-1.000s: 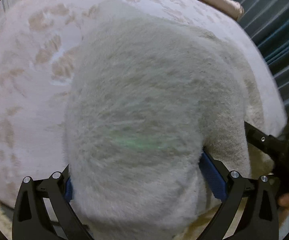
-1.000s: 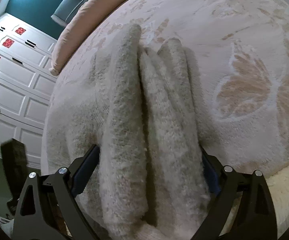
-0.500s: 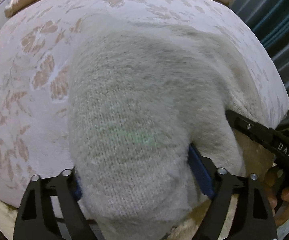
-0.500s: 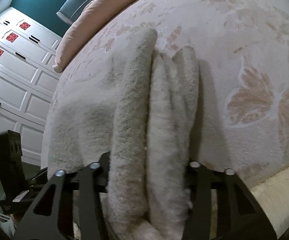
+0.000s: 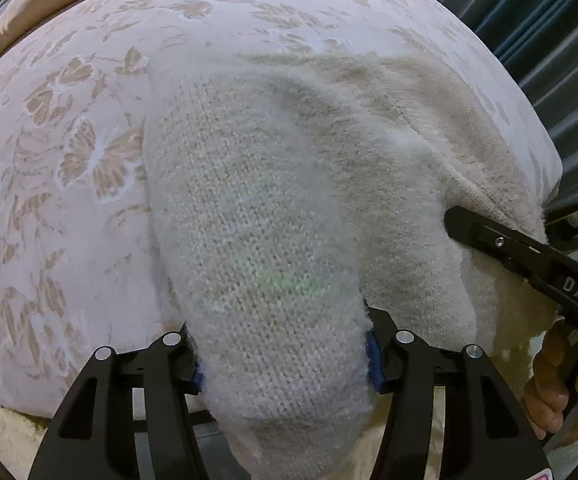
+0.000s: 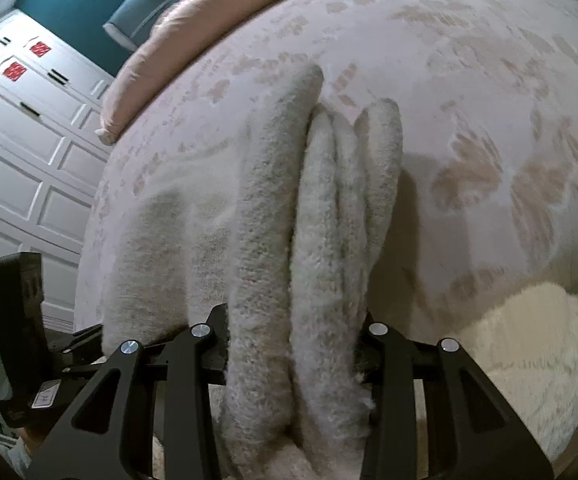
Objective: Fold small clothes
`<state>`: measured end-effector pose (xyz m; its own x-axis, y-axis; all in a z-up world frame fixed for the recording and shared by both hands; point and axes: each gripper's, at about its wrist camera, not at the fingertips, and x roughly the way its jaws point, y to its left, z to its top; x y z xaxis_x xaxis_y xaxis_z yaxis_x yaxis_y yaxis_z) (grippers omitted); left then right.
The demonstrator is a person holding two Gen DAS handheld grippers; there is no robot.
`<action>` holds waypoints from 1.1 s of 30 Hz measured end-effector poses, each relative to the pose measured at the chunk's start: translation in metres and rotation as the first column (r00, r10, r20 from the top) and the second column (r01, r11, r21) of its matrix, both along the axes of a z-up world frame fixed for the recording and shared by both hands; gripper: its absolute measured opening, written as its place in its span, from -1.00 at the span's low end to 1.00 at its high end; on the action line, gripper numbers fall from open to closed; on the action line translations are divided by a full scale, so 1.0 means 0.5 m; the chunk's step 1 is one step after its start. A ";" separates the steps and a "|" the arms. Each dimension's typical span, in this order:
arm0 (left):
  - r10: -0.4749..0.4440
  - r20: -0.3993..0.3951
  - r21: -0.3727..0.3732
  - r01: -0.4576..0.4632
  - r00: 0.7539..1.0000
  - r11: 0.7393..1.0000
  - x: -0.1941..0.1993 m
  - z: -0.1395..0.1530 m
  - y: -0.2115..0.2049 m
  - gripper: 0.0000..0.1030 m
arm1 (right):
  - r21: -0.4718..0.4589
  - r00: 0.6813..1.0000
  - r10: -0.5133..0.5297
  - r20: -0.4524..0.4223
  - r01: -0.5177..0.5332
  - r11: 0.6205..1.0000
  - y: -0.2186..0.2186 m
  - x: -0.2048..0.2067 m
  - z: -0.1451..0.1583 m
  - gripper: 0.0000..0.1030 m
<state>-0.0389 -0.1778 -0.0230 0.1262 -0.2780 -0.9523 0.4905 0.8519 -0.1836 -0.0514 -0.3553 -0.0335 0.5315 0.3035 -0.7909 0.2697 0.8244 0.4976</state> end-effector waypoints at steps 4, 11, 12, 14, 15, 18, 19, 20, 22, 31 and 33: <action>-0.007 0.006 -0.002 0.007 1.000 1.000 -0.008 0.009 -0.005 0.03 | 0.012 1.000 -0.023 -0.004 0.023 1.000 -0.002 -0.007 0.003 -0.31; -0.010 -0.008 -0.105 0.009 1.000 0.994 -0.009 0.058 0.011 -0.08 | -0.020 0.994 0.012 0.105 -0.010 1.000 0.023 -0.025 0.099 -0.35; -0.012 0.000 -0.129 0.012 1.000 0.992 -0.012 0.075 0.014 -0.08 | -0.031 0.992 0.019 0.122 -0.015 0.999 0.028 -0.028 0.116 -0.35; -0.011 0.014 -0.161 0.013 1.000 0.987 -0.013 0.101 0.020 -0.09 | -0.063 0.987 0.028 0.160 -0.018 0.998 0.039 -0.037 0.155 -0.36; -0.010 0.032 -0.184 0.016 0.999 0.983 -0.014 0.122 0.025 -0.09 | -0.074 0.984 0.029 0.178 -0.016 0.997 0.042 -0.041 0.171 -0.36; -0.006 0.089 -0.236 0.027 0.996 0.971 -0.014 0.178 0.039 -0.09 | -0.095 0.965 0.031 0.260 -0.006 0.995 0.054 -0.052 0.233 -0.35; -0.004 0.118 -0.259 0.034 0.993 0.965 -0.014 0.206 0.048 -0.09 | -0.099 0.955 0.034 0.294 -0.004 0.995 0.060 -0.054 0.256 -0.35; 0.000 0.148 -0.278 0.042 0.989 0.960 -0.014 0.232 0.057 -0.09 | -0.102 0.946 0.038 0.322 -0.005 0.995 0.064 -0.055 0.276 -0.35; 0.017 0.224 -0.320 0.057 0.974 0.946 -0.008 0.295 0.086 -0.09 | -0.120 0.919 0.055 0.390 -0.008 0.993 0.083 -0.053 0.325 -0.35; 0.154 0.500 -0.353 0.039 0.852 0.935 0.070 0.477 0.251 -0.03 | -0.143 0.789 0.162 0.593 -0.095 0.985 0.218 0.081 0.460 -0.24; 0.176 0.497 -0.340 0.004 0.850 0.941 0.107 0.456 0.279 0.11 | -0.111 0.810 0.156 0.566 -0.112 0.987 0.243 0.154 0.418 -0.09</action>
<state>0.0146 -0.0380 0.2049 0.6080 -0.5158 -0.6035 0.5166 0.8343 -0.1925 0.0255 -0.2336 0.1756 0.8517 0.3617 -0.3791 -0.1609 0.8691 0.4678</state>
